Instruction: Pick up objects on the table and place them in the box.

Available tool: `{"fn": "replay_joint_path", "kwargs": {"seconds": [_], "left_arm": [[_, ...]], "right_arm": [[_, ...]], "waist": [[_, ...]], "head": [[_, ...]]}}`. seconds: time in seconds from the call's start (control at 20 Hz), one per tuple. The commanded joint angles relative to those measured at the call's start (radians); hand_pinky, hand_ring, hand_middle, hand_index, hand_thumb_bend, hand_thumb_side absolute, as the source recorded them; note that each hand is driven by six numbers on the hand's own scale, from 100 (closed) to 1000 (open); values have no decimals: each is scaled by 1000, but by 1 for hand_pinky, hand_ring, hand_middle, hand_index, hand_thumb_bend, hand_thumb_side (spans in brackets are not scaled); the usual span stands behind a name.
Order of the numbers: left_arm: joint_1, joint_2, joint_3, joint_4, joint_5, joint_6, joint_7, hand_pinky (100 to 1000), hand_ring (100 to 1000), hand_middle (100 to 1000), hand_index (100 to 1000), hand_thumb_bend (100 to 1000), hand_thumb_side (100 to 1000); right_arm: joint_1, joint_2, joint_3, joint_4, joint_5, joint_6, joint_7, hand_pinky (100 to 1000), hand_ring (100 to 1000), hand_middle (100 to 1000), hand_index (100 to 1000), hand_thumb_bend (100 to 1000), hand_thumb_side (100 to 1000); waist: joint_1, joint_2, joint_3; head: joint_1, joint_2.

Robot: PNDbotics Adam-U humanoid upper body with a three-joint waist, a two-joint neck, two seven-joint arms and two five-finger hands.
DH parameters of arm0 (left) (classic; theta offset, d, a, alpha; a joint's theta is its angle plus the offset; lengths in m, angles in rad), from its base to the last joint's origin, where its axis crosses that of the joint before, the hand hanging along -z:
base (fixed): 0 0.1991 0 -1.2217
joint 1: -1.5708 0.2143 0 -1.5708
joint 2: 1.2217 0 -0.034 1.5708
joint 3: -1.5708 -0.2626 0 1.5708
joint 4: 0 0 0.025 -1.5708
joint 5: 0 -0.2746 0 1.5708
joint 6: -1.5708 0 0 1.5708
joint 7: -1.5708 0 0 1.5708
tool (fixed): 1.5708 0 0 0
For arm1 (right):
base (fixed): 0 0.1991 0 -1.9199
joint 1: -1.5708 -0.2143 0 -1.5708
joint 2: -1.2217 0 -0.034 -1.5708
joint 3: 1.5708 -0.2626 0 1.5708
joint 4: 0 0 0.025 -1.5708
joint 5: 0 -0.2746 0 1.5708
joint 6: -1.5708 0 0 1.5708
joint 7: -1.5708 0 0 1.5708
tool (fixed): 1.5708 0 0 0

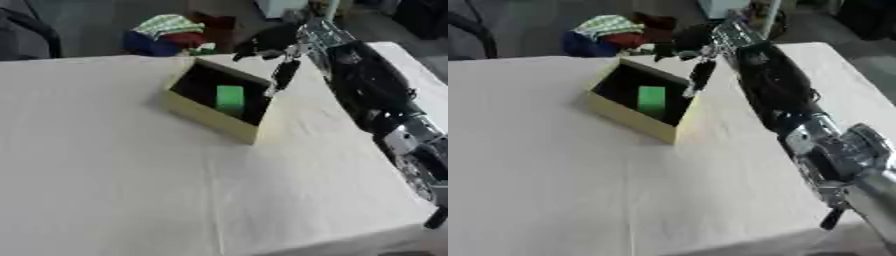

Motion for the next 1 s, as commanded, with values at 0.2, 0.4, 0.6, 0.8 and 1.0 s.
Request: {"fn": "replay_joint_path", "kwargs": {"seconds": [0.2, 0.4, 0.6, 0.8, 1.0], "left_arm": [[-4, 20, 10, -19, -4, 2, 5, 717, 553, 536, 815, 100, 764], [-4, 16, 11, -19, -5, 2, 6, 717, 552, 536, 815, 100, 766], [-3, 13, 15, -20, -7, 2, 10, 717, 552, 535, 815, 100, 766], [-1, 8, 18, -19, -9, 2, 13, 717, 551, 534, 814, 100, 769], [-3, 2, 20, -19, -10, 2, 16, 717, 551, 534, 814, 100, 769]], "right_arm": [[36, -110, -18, -165, -252, 5, 11, 899, 985, 1000, 1000, 311, 437], [117, -159, -45, -305, -451, 48, 39, 889, 989, 1000, 1000, 232, 342], [215, -199, -98, -452, -626, 108, 55, 881, 991, 997, 1000, 181, 278], [317, -214, -172, -575, -784, 179, 53, 856, 990, 959, 1000, 100, 151], [398, -195, -253, -654, -917, 250, 39, 836, 987, 932, 1000, 100, 100]], "waist": [[4, -15, -5], [7, -10, -15], [10, -5, -18], [13, 3, -30], [17, 8, -33]], "head": [[10, -2], [16, -4], [25, -8], [32, -6], [39, -6]]}}
